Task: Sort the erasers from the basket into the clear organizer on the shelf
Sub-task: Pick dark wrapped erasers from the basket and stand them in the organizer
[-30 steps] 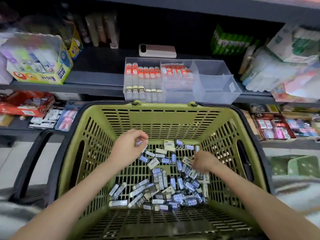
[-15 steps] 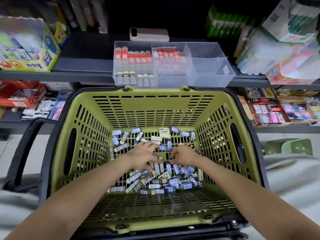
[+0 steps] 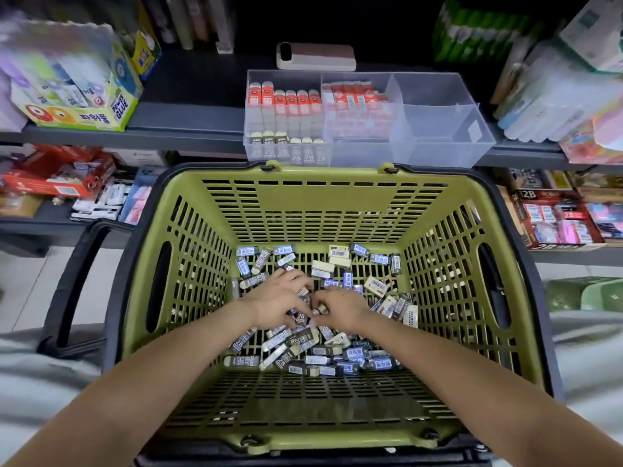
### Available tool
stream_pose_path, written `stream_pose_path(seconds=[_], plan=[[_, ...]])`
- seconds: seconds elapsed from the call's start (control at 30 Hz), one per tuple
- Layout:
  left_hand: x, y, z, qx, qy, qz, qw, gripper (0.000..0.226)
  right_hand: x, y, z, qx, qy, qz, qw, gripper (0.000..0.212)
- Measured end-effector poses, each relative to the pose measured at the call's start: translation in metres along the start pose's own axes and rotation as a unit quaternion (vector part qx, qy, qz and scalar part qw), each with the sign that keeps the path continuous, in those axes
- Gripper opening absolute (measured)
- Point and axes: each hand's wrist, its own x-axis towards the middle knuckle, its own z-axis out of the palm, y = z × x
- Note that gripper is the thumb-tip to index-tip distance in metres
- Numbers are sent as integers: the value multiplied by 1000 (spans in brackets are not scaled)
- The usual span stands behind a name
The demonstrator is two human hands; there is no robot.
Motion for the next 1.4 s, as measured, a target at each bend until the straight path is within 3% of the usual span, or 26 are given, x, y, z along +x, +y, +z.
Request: stream_pose_path(seconds=[0.23,0.33,0.4,0.47,0.53,0.63,0.67,0.73,0.87,0.9,0.93,1.0,1.03,1.07,1.13,1.2,1.27,1.3,1.37,1.4], plan=[[3,-1,1,-29,11,-19,999,37,2,0,7,-13,34,-7,999,37],[4,3,-5,-131,76,-65,986,31,2,-1,4,4,38,-2,999,34],[4,8,-14,-227,124,-117,959,27,-2,1,-3,34,37,22,998,32],[2,14,-24,-341,132,-188,911,28,-8,6,-16,154,46,48,986,23],[-1,19,-34,-492,97,-252,828,25,-17,3,-37,344,46,43,937,17],[-6,27,-46,-761,53,-266,589,26,-27,-15,-65,439,66,-5,896,22],[-8,28,-50,-799,45,-258,542,31,-29,-23,-71,429,81,-18,899,25],[-13,30,-56,-823,39,-245,511,47,-31,-37,-77,411,90,-46,906,31],[-30,37,-71,-770,38,-276,574,43,-28,-39,-75,559,58,-74,824,19],[-35,35,-73,-762,51,-304,569,38,-26,-36,-69,551,69,-59,830,16],[-41,32,-76,-768,68,-332,543,35,-24,-32,-61,493,76,-48,865,14],[-53,25,-84,-815,96,-362,442,32,-19,-24,-36,223,40,-74,971,13],[-59,22,-89,-840,107,-361,390,33,-17,-22,-22,78,13,-102,992,18],[-64,21,-94,-859,116,-357,349,35,-15,-20,-10,-17,-1,-129,992,21],[-71,20,-98,-875,129,-351,307,39,-13,-20,3,-57,3,-151,987,18],[-74,24,-95,-869,133,-361,310,37,-11,-21,5,-35,7,-138,990,17],[-71,29,-87,-843,138,-398,334,35,-12,-24,-3,98,42,-77,991,15],[-69,32,-84,-823,146,-422,353,37,-14,-28,-12,215,61,-43,974,12],[-64,35,-80,-782,167,-438,412,44,-24,-43,-36,449,82,-31,889,8],[-61,36,-80,-771,177,-425,440,50,-28,-52,-46,515,84,-44,852,9]])
